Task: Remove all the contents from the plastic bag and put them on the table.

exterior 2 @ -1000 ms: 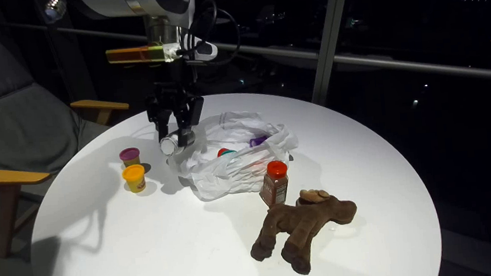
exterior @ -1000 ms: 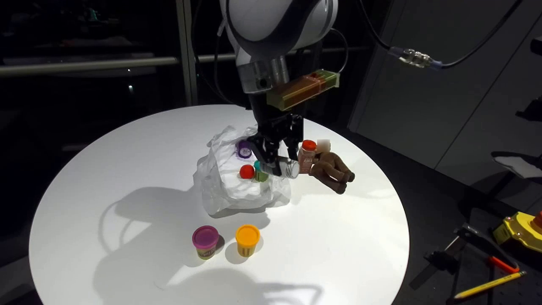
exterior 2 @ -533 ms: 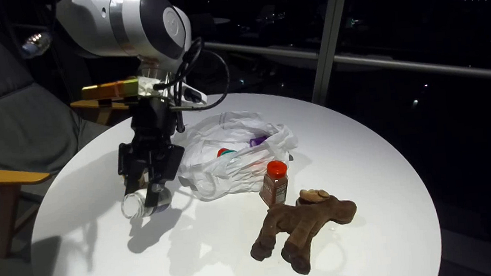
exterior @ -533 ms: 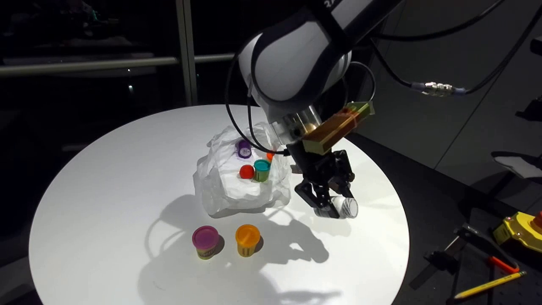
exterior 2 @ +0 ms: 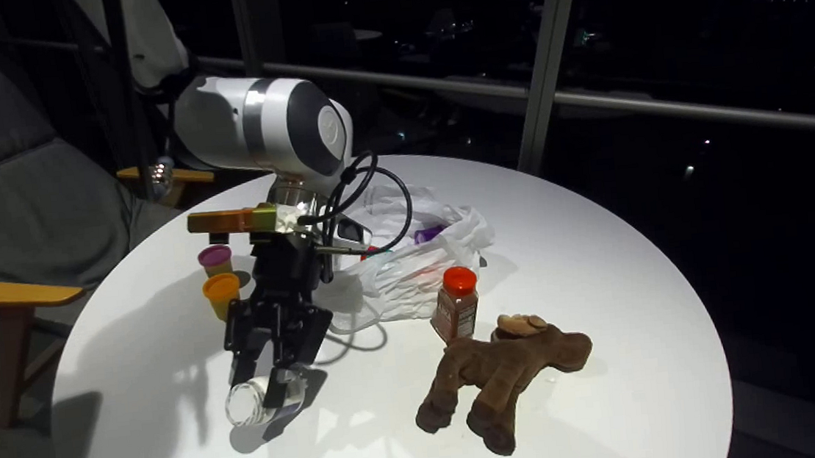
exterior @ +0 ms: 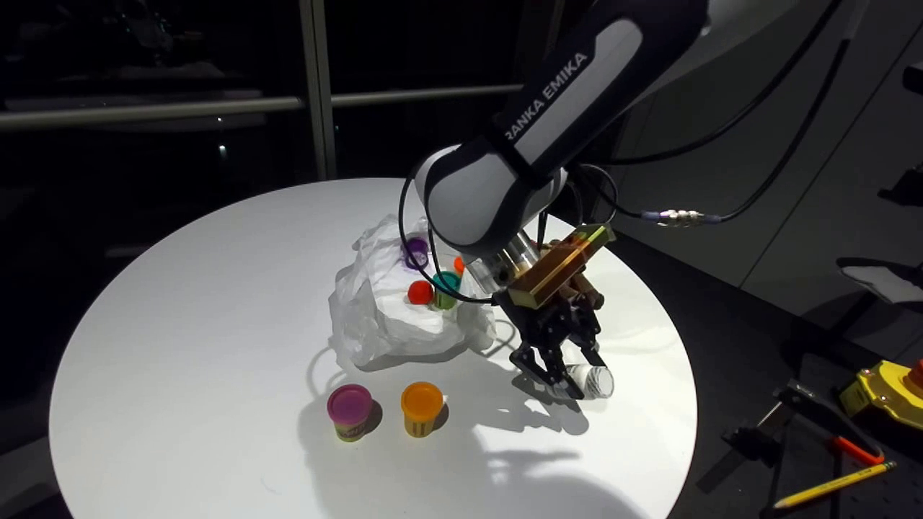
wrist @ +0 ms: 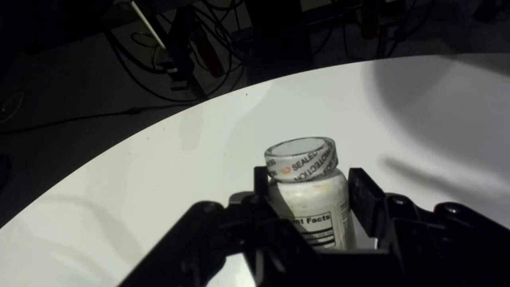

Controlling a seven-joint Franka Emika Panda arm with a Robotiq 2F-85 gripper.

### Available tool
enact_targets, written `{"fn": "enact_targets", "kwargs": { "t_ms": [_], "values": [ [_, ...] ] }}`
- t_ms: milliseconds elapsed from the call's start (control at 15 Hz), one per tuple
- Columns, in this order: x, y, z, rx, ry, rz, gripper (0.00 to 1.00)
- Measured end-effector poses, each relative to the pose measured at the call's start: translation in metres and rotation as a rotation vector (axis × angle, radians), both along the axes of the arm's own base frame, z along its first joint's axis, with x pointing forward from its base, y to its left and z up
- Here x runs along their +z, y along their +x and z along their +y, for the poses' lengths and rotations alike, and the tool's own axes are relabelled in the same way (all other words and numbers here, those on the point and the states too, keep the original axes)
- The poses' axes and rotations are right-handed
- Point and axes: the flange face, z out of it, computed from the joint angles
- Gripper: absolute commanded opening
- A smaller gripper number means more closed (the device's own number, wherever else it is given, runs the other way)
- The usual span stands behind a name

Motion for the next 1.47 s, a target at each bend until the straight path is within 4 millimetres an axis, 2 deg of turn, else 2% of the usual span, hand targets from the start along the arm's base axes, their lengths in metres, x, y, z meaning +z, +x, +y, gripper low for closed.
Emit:
{"fn": "enact_targets", "kwargs": {
  "t_ms": [200, 933, 1067, 1467],
  "values": [
    [-0.009, 0.012, -0.009, -0.014, -0.008, 0.038, 0.27],
    [0.010, 0.074, -0.036, -0.023, 0.031, -0.015, 0.27],
    [0.012, 0.077, -0.038, -0.011, 0.047, 0.017, 0.27],
    [0.014, 0.061, -0.045, -0.004, 0.068, 0.277, 0.27]
  ]
}}
